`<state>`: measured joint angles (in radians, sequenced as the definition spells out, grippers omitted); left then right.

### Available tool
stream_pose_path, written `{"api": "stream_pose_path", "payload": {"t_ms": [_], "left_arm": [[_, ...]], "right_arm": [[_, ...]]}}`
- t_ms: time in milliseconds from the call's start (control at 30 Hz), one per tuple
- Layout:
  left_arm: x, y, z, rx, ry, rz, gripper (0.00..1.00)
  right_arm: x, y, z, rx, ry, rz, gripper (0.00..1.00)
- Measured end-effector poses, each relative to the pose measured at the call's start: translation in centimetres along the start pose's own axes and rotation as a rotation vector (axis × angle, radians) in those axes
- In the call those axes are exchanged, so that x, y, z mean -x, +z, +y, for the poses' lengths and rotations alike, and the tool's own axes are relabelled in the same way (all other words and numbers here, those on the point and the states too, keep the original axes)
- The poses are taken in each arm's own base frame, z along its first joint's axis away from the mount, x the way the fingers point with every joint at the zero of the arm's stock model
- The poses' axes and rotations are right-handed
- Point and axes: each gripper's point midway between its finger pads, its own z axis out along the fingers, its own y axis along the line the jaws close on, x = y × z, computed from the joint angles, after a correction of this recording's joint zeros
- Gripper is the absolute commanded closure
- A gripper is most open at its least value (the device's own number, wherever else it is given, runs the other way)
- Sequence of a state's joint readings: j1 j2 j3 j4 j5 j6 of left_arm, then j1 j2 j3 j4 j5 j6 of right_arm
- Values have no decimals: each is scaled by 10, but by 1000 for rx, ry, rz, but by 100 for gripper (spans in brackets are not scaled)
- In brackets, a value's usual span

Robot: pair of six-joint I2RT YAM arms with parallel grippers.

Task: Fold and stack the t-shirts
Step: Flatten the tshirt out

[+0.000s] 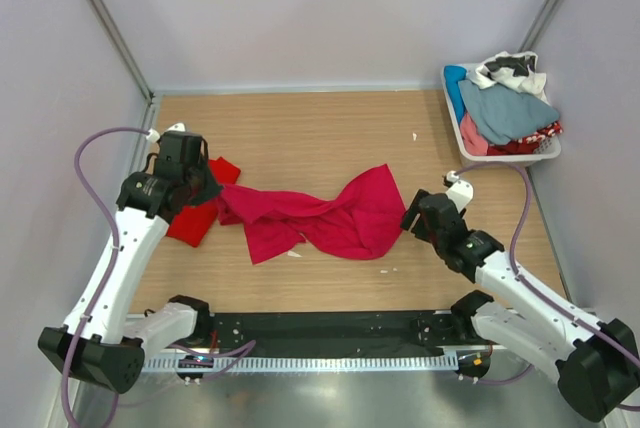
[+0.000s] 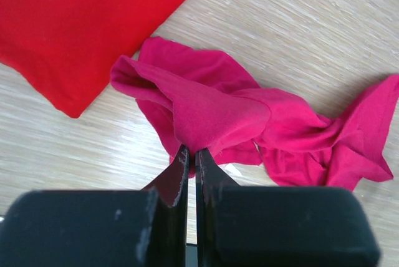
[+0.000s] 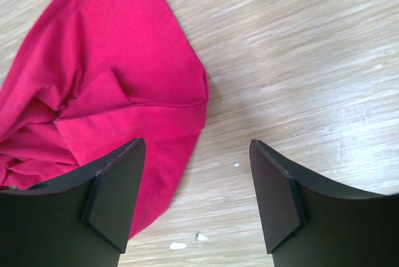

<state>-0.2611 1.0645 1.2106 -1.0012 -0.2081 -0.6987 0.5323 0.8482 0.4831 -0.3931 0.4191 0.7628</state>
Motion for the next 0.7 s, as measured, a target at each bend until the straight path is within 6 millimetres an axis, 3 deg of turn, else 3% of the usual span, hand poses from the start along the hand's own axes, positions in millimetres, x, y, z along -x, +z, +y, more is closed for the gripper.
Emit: {"api": "stream_pose_path", "payload": {"t_ms": [167, 233, 433, 533, 700], "left_arm": [[-6, 3, -5, -29, 2, 24, 100], [-9, 4, -4, -30, 5, 35, 100], [-10, 5, -3, -26, 15, 37, 100], [-10, 5, -2, -23, 26, 35, 100], [-10, 5, -2, -23, 31, 36, 100]], "right_arm": [[7, 7, 8, -18, -80, 16, 43], [17, 15, 19, -34, -132, 26, 47], [66, 75, 60, -82, -229, 72, 45], [87, 107, 69, -83, -226, 90, 44], [93, 150, 75, -84, -229, 149, 45]]}}
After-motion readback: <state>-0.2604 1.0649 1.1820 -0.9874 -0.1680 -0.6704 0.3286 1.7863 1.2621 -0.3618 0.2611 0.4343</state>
